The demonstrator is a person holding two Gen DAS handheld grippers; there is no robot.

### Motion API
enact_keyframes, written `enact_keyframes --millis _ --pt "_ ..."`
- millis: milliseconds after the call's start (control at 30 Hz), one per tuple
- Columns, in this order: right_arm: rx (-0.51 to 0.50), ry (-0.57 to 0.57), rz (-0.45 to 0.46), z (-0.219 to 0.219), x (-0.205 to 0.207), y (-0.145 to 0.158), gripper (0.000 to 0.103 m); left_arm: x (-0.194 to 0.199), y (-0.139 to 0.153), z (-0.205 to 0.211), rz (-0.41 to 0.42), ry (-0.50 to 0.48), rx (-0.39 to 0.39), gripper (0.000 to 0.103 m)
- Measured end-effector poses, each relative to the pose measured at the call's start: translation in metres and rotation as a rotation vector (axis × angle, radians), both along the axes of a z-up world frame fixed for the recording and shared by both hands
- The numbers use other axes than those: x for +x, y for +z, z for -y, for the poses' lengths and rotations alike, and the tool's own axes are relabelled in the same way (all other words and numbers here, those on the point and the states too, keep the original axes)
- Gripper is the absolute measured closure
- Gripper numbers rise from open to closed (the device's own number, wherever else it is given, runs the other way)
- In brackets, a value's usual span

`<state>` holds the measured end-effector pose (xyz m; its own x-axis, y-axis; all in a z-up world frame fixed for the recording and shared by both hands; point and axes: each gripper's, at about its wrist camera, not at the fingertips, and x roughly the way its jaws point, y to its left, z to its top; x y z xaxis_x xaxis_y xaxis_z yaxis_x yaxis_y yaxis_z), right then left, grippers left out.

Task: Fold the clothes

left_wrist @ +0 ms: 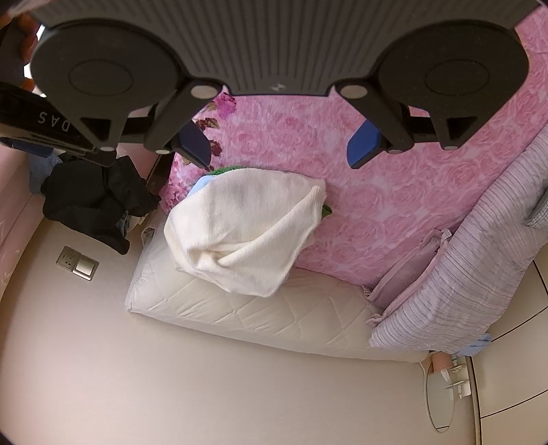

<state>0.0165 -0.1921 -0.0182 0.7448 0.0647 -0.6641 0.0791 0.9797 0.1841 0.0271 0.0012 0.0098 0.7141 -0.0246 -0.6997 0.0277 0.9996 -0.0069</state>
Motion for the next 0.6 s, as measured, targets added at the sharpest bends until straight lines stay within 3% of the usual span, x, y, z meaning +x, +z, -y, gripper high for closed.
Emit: enact_keyframes --millis 600 --pt "-0.021 0.002 -0.013 -0.020 0.015 -0.004 0.007 0.015 -0.010 -0.021 -0.014 -0.007 -0.021 0.019"
